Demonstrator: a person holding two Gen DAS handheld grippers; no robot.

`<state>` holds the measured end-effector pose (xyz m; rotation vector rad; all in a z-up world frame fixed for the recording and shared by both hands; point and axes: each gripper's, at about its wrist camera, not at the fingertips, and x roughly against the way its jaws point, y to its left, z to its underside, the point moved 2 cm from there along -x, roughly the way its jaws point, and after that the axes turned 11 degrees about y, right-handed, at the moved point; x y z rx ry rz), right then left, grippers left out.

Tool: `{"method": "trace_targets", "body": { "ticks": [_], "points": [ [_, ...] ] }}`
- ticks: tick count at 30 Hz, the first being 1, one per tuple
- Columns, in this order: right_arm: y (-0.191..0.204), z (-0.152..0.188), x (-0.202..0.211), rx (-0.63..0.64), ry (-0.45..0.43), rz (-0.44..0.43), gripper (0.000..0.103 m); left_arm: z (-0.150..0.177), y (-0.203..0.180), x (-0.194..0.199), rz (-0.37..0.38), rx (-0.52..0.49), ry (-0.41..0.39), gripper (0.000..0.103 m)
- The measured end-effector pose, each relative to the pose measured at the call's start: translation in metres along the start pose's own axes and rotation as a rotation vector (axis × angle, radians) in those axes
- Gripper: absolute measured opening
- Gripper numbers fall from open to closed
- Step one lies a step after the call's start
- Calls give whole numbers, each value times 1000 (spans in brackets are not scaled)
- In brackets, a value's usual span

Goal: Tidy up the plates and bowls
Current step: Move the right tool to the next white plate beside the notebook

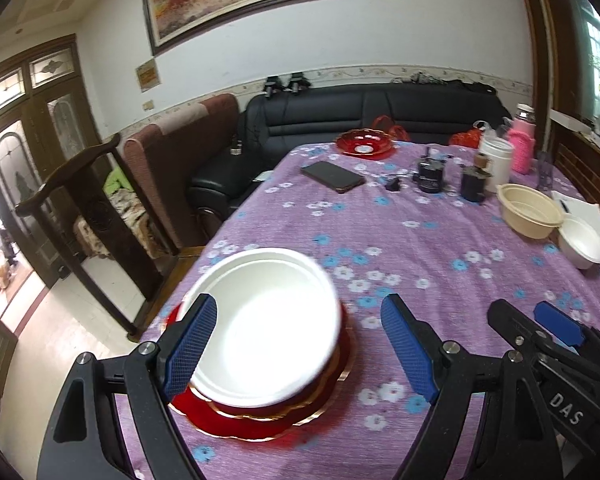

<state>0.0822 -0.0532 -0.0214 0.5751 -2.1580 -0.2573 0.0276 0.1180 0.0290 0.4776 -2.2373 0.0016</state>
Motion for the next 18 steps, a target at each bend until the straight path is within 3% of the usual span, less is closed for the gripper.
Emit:
{"method": "trace_targets", "body": {
  "ticks": [5, 8, 12, 15, 18],
  "points": [
    [-32, -3, 21, -14, -30, 58, 77, -11, -29, 6, 146, -49, 34, 84],
    [-64, -6, 46, -30, -67, 140, 77, -18, -52, 3, 282, -89, 102, 84],
    [-115, -14, 82, -66, -108, 261, 78, -17, -85, 5, 403, -127, 142, 84],
    [-149, -21, 112, -86, -152, 356, 78, -11, -103, 9, 433, -161, 144, 84],
    [-178, -27, 133, -138, -175, 399, 78, -5, -114, 5, 403, -171, 157, 84]
  ]
}}
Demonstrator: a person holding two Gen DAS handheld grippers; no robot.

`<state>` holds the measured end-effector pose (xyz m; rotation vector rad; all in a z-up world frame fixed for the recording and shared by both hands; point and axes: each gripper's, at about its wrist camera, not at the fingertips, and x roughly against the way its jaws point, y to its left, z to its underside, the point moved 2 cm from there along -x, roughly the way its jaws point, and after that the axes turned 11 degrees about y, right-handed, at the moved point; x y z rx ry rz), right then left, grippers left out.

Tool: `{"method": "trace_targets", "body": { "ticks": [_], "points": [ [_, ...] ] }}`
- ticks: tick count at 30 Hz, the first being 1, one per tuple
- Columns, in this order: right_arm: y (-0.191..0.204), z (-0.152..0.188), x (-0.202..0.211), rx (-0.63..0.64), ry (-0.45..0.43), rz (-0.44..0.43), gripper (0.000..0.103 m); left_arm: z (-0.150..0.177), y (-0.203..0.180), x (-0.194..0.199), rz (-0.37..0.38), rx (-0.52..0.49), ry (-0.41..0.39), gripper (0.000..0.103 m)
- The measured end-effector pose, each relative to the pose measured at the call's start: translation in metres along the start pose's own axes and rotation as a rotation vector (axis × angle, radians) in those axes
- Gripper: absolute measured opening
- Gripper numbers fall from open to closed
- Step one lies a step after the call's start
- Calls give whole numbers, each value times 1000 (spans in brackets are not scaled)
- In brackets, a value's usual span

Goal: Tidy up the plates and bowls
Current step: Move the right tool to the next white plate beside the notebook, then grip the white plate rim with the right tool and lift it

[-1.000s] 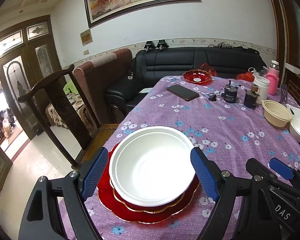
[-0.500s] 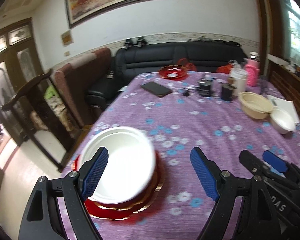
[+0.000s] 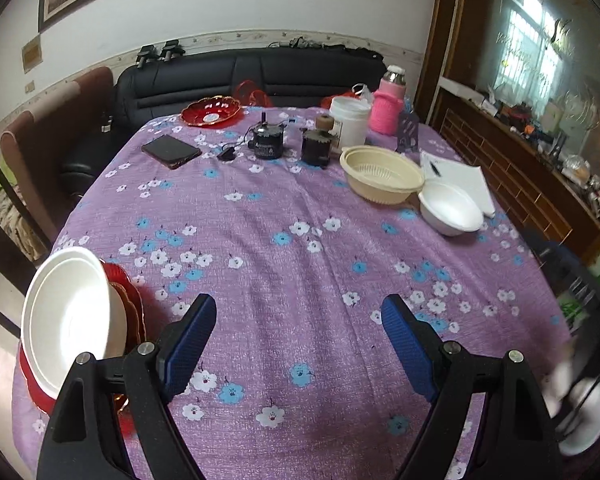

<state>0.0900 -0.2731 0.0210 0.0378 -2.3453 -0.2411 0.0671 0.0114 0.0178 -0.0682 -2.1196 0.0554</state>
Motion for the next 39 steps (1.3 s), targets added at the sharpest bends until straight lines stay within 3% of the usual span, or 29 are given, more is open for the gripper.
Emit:
{"method": "trace_targets", "body": {
  "ticks": [6, 12, 14, 21, 29, 34, 37, 39],
  "points": [
    [-43, -18, 0, -94, -23, 32, 78, 1, 3, -21, -15, 40, 55, 84],
    [-45, -35, -14, -97, -34, 31, 78, -6, -1, 0, 33, 36, -108, 84],
    [-43, -42, -20, -95, -42, 24, 78, -10, -5, 0, 55, 14, -115, 84],
    [-45, -71, -51, -115, -35, -14, 78, -31, -26, 8, -20, -23, -175, 84],
    [-80, -82, -142, -286, 145, -90, 78, -45, -42, -10, -12, -11, -138, 84],
    [-85, -72, -177, -283, 208, -98, 76, -48, -45, -31, -25, -7, -91, 84],
    [-84, -70, -190, -278, 238, -124, 63, -49, -47, -39, -16, 3, -69, 84],
    [-86, -67, -198, -284, 264, -167, 24, -49, -51, -44, -8, 3, -54, 84]
  ]
}}
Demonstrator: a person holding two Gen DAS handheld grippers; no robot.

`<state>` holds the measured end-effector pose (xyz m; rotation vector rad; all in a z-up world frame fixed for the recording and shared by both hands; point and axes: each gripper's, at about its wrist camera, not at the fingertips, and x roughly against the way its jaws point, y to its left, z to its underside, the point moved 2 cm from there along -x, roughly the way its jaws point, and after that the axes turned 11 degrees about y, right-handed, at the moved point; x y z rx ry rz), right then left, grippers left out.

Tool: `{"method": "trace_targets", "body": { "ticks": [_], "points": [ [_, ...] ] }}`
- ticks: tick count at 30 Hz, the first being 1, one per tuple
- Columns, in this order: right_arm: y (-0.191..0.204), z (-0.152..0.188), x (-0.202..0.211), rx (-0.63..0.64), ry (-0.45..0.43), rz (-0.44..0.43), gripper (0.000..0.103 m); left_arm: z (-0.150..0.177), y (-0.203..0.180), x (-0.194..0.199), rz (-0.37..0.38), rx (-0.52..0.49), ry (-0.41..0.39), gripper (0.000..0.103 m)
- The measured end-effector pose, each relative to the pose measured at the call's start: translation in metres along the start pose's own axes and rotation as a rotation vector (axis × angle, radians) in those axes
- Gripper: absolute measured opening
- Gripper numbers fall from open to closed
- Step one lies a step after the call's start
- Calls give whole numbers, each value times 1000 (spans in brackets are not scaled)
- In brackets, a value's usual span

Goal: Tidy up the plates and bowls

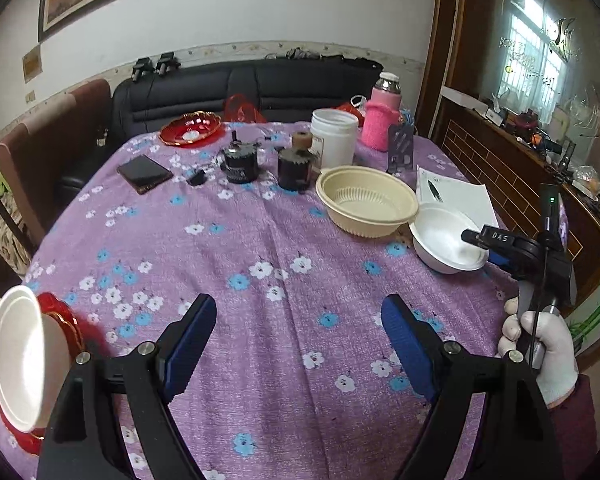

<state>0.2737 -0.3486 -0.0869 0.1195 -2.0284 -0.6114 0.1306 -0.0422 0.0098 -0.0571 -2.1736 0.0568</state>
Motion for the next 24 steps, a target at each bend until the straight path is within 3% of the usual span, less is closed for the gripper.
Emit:
{"method": "trace_targets", "body": {
  "ticks": [6, 9, 11, 12, 14, 16, 18, 19, 24],
  "points": [
    [5, 12, 5, 1, 119, -144, 15, 0, -3, -3, -2, -9, 9, 84],
    [21, 23, 3, 98, 235, -193, 16, -2, 1, -3, -7, -1, 7, 84],
    [28, 32, -9, 140, 354, -292, 18, -4, 3, -6, -11, -1, 12, 84],
    [28, 35, -14, 132, 365, -317, 18, -6, 3, -8, -10, 0, 18, 84],
    [28, 35, -15, 144, 317, -270, 18, -8, 3, -12, -3, 2, 26, 84],
    [28, 33, -11, 159, 266, -240, 26, -9, 1, -16, -2, -3, 32, 84],
    [22, 30, -3, 135, 220, -260, 54, -11, -2, -22, -8, -12, 37, 84],
    [18, 28, 1, 116, 192, -268, 59, -13, -5, -26, -10, -18, 42, 84],
    [9, 22, 11, 82, 123, -240, 61, -27, -17, -42, -34, -22, 43, 84]
  ]
}}
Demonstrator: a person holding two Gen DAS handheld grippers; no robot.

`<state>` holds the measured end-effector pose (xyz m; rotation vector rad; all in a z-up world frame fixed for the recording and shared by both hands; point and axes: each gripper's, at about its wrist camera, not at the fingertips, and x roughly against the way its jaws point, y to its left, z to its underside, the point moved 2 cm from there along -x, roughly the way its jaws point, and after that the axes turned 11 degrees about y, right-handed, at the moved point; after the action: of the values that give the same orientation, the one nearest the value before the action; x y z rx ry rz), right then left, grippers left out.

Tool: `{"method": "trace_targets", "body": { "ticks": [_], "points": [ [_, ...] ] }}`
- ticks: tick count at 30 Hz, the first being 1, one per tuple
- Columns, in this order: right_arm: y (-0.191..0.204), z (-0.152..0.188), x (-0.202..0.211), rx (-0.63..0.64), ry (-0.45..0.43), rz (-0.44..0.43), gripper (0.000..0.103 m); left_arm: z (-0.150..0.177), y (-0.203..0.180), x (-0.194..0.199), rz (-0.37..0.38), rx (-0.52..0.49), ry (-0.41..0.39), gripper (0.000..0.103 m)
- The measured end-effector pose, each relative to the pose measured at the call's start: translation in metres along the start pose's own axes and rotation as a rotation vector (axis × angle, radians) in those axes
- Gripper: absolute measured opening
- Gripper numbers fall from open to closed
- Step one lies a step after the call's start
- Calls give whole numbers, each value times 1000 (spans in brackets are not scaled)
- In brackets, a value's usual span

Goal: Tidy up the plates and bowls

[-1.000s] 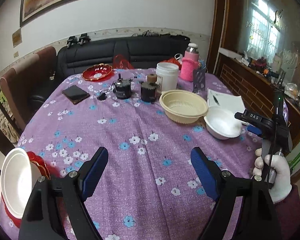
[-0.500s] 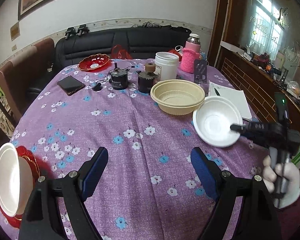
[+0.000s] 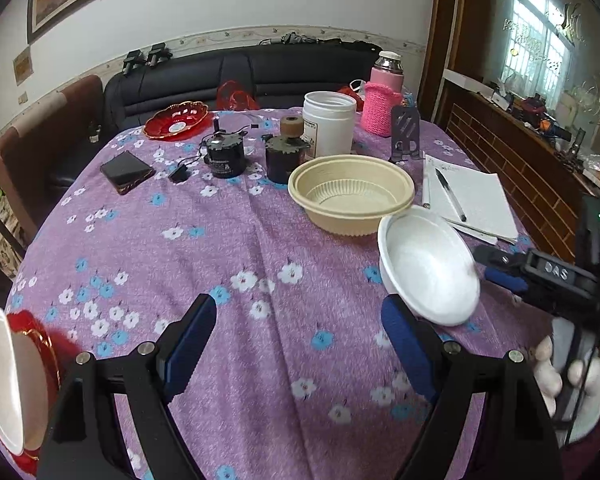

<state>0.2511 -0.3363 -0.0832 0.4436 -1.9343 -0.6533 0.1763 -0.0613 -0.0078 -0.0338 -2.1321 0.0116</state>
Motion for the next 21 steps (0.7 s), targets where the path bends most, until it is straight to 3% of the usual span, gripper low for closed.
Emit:
{"method": "trace_targets", "body": {
  "ticks": [4, 10, 21],
  "points": [
    [1, 1, 1, 9, -16, 54, 61, -10, -15, -15, -12, -6, -4, 84],
    [12, 3, -11, 75, -21, 134, 61, -28, -32, -45, 50, 13, 53, 84],
    [19, 7, -26, 118, 11, 154, 55, -41, -58, -101, 85, 17, 171, 80]
  ]
}}
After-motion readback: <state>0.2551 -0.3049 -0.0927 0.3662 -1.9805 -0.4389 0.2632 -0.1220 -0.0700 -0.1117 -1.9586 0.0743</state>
